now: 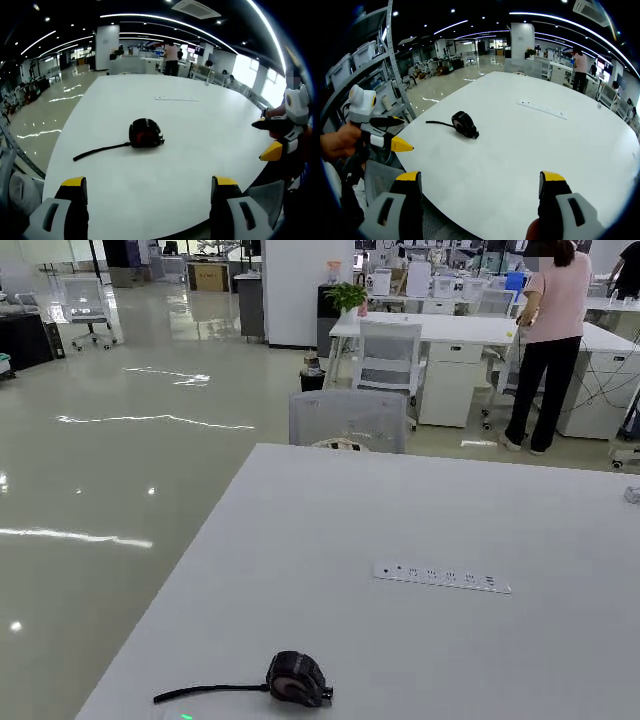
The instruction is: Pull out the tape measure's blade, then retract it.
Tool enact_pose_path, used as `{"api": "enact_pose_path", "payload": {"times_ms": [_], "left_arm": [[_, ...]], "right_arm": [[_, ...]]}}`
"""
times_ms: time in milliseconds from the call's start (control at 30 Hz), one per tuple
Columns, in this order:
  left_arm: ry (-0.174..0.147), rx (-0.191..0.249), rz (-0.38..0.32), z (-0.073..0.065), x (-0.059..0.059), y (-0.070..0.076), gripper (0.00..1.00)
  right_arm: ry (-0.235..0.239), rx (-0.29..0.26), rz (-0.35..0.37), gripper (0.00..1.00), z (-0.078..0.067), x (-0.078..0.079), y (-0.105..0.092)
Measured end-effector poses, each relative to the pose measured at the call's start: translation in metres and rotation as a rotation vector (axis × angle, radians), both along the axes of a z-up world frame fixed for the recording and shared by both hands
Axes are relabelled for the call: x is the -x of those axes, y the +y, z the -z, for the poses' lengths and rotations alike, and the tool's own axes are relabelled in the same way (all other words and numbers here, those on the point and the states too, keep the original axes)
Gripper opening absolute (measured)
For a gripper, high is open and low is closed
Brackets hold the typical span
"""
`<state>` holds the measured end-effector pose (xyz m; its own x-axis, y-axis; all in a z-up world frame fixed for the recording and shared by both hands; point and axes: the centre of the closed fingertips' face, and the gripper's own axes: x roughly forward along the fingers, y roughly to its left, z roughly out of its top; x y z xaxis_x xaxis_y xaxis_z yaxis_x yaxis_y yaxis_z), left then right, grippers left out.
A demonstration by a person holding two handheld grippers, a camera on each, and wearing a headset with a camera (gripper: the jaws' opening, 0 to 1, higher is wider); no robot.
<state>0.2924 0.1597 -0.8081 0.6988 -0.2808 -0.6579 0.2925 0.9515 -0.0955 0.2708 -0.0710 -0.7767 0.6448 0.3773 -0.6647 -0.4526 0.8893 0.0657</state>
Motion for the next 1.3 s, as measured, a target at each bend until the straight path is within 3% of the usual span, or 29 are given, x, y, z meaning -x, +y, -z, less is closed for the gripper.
{"api": "enact_pose_path", "payload": {"times_ms": [400, 733, 1300], "left_arm": [[0.0, 0.011, -0.024, 0.001, 0.001, 0.007, 1.0], [0.004, 0.008, -0.021, 0.002, 0.005, 0.005, 1.0], [-0.002, -0.003, -0.028, -0.005, 0.004, 0.006, 1.0]], "right_arm": [[0.007, 0.001, 0.012, 1.0, 0.001, 0.005, -0.002], [0.022, 0.013, 0.012, 1.0, 0.006, 0.011, -0.005], [0.023, 0.005, 0.027, 1.0, 0.006, 0.011, -0.007]]}}
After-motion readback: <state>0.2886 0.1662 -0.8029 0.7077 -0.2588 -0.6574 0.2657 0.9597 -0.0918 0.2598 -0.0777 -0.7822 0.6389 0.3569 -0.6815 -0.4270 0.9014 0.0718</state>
